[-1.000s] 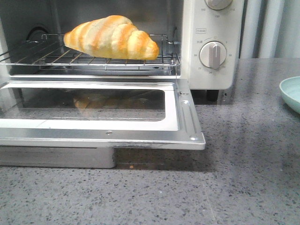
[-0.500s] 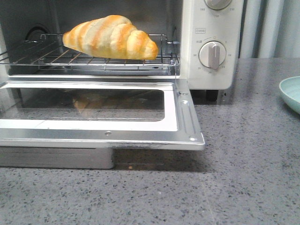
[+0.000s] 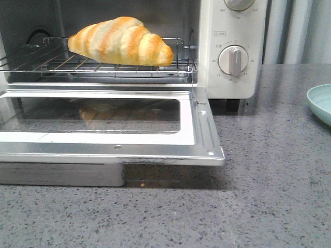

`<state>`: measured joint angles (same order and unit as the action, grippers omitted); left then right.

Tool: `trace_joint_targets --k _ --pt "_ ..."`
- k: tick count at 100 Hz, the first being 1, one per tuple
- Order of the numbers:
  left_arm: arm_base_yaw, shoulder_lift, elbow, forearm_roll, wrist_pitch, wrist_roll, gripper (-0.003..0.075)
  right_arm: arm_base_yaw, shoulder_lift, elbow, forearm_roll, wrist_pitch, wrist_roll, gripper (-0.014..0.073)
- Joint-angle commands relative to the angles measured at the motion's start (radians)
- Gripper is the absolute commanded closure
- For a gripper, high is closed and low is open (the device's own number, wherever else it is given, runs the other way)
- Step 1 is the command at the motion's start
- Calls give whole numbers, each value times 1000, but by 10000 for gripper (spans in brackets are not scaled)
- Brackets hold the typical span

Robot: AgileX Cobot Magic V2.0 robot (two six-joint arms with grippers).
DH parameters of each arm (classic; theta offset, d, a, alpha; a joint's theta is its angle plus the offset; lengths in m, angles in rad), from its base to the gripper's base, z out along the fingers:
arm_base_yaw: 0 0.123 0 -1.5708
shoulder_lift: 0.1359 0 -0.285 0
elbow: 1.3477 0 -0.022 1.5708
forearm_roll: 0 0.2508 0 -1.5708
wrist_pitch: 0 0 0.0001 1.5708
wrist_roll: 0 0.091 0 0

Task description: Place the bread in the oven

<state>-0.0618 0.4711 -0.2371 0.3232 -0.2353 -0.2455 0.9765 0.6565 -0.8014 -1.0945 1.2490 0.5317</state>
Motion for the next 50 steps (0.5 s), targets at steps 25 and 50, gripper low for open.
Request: trace_joint_targets --k 25,50 --pt "13 8 -26 70 -78 -1 741 -55 -1 -2 -80 51 29 662" --pt "13 8 -26 70 -78 -1 741 -55 -1 -2 -80 35 29 662"
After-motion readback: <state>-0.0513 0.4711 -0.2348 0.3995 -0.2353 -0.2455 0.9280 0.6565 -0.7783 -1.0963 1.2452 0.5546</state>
